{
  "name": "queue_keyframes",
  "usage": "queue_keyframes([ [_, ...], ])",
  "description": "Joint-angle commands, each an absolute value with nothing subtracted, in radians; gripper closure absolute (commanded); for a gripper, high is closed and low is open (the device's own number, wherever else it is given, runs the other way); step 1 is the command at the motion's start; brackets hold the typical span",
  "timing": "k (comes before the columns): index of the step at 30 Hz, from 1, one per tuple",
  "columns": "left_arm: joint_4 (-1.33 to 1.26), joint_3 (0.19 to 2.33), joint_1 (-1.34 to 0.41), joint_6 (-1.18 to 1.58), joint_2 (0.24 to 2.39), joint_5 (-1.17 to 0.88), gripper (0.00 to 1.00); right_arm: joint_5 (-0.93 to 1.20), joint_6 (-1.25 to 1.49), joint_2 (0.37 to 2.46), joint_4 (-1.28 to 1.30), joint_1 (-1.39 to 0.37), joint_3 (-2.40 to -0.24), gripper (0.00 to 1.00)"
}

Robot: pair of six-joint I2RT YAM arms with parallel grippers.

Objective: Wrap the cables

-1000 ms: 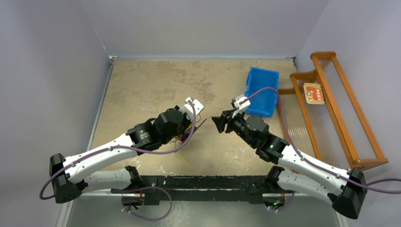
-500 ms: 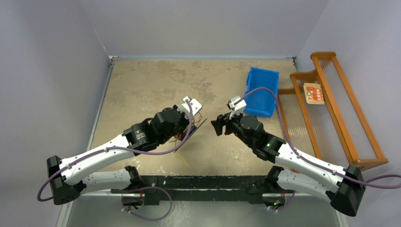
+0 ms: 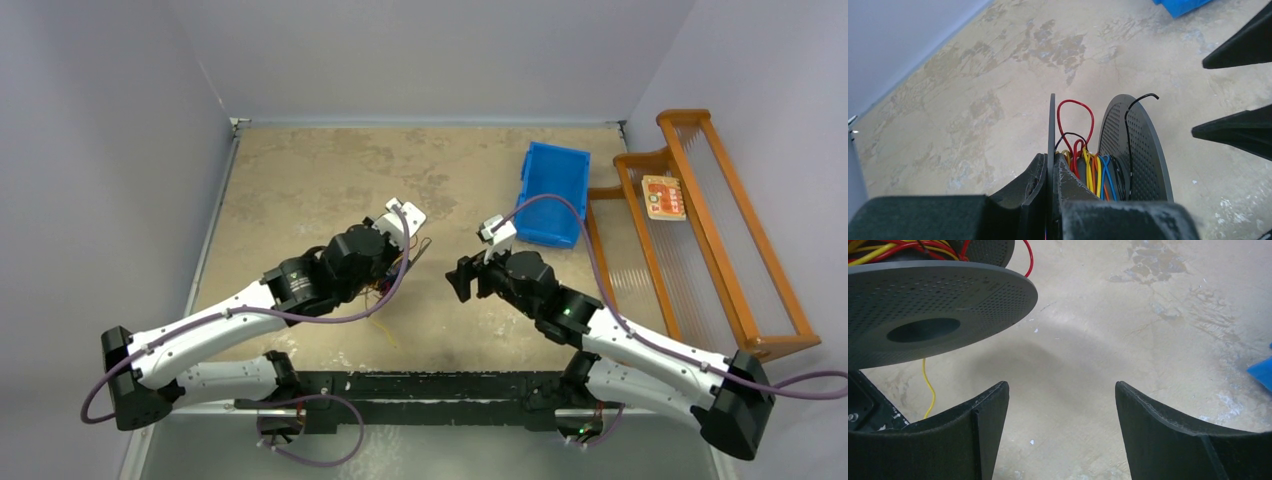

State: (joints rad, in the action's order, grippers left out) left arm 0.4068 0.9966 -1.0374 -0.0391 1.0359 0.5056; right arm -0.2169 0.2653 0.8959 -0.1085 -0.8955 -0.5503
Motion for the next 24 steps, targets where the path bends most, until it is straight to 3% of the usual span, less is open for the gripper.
queue_keyframes([
  [1, 0.340, 1.075, -1.041, -0.063, 1.065, 0.615, 1.00, -0.214, 0.291, 0.855, -0.123, -0.896, -0.557, 0.21],
  [24, 0.263, 1.265, -0.999, -0.398, 1.469, 1.027, 1.00, -0.507, 0.413, 0.628, -0.009, -0.895, -0.535, 0.18],
])
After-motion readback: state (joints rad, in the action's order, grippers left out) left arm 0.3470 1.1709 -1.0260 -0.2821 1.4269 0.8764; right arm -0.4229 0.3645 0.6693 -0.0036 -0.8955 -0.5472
